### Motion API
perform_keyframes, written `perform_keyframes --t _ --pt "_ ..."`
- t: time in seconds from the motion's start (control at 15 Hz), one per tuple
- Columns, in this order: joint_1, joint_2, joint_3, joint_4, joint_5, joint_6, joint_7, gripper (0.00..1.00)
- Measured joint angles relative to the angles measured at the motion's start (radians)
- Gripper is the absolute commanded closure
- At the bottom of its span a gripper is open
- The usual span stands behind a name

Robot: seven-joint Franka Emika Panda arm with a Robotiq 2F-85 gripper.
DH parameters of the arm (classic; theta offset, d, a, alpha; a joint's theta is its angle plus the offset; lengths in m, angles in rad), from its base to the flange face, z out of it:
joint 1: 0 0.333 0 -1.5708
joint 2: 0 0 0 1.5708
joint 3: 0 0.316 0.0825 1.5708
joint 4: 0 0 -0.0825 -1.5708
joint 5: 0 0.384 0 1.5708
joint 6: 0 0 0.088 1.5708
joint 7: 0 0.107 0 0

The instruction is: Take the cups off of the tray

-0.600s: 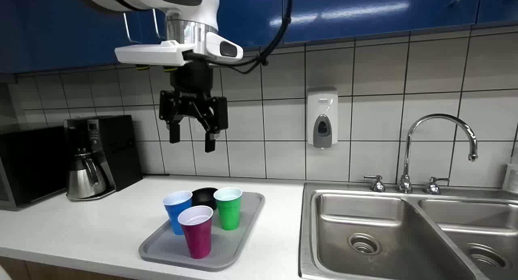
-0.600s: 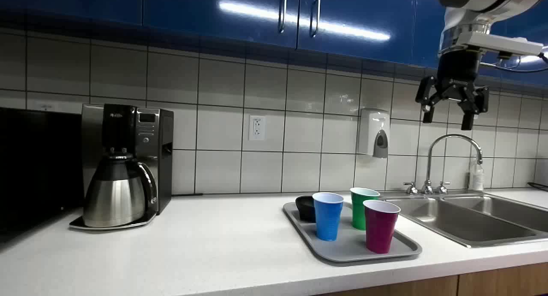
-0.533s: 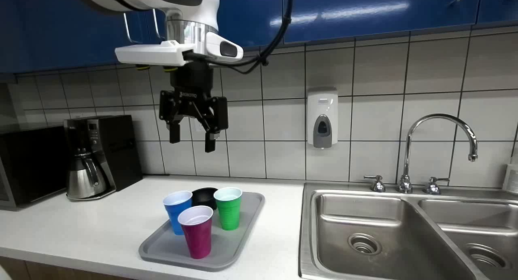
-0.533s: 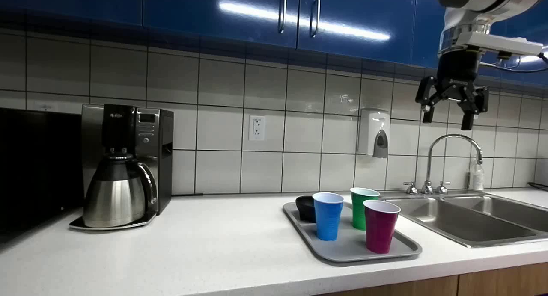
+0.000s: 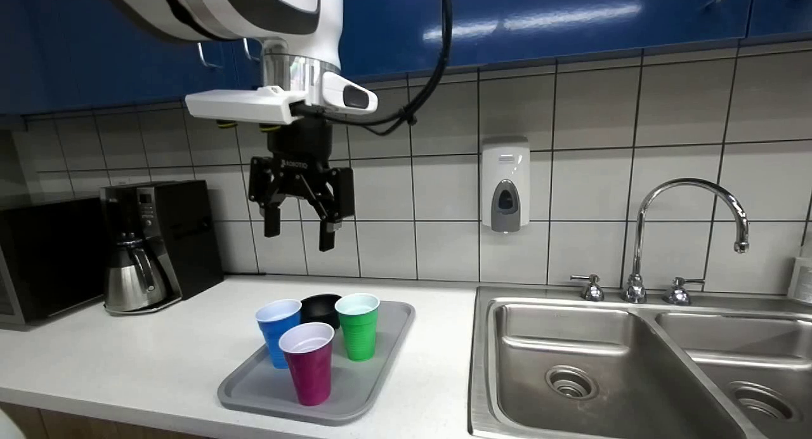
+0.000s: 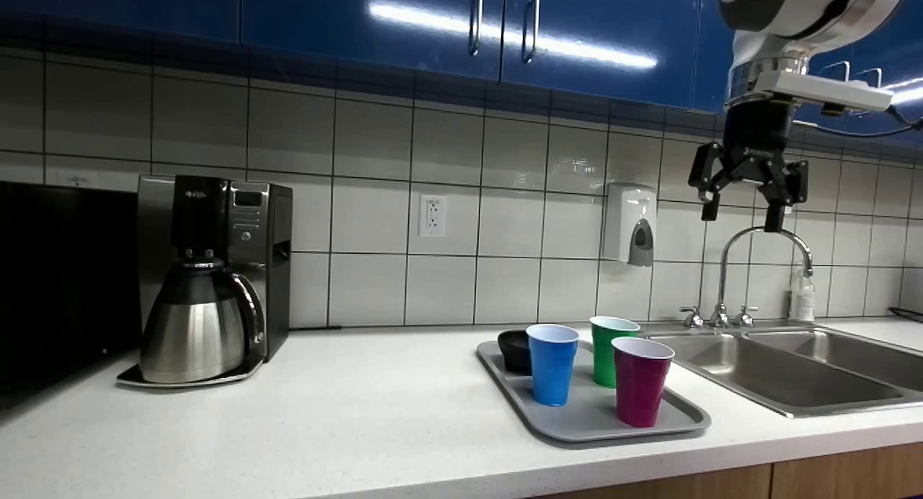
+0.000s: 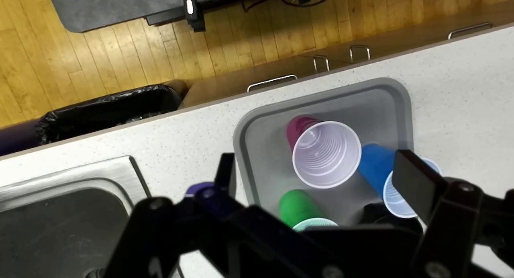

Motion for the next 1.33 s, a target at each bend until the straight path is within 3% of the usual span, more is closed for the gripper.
perform_keyframes --t 0.67,1.33 --pt "0.055 0.154 0.007 -0.003 0.040 0.105 -0.086 0.00" --pt "0.099 0.289 0.058 0.038 0.046 0.184 -0.120 0.00"
